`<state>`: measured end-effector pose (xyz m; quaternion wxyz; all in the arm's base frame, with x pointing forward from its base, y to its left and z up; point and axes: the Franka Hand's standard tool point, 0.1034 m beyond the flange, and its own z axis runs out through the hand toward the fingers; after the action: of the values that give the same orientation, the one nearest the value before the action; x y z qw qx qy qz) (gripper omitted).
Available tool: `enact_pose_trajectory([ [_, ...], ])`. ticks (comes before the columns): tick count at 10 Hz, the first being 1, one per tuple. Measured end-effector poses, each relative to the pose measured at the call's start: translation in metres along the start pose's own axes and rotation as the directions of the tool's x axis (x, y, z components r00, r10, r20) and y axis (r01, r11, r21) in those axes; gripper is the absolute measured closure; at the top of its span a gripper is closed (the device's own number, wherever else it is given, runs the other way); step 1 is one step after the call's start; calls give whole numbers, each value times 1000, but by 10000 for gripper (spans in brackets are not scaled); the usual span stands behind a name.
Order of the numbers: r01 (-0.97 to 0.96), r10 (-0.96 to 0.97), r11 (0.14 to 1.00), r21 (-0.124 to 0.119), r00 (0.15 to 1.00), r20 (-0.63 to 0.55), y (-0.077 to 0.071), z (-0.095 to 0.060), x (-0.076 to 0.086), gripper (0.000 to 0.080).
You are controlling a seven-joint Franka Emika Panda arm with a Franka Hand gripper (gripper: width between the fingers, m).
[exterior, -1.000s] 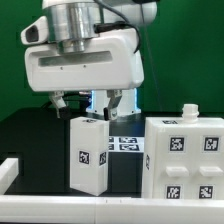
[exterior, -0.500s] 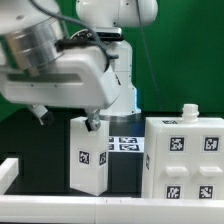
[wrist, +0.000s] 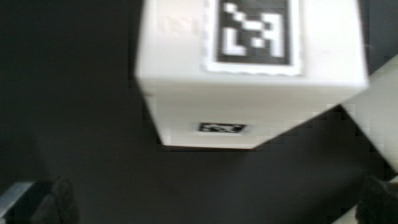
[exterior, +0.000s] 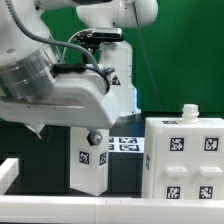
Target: Assemble cabinet
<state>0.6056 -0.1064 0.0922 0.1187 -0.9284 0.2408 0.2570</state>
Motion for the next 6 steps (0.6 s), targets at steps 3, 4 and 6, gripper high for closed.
enact_pose_trajectory([
  [3,44,-44,999,-10,999,-11,-15,-1,2,2],
  [4,42,-42,999,-10,999,-9,-14,-1,2,2],
  [6,31,-31,999,-7,999,32,-9,4,-3,2],
])
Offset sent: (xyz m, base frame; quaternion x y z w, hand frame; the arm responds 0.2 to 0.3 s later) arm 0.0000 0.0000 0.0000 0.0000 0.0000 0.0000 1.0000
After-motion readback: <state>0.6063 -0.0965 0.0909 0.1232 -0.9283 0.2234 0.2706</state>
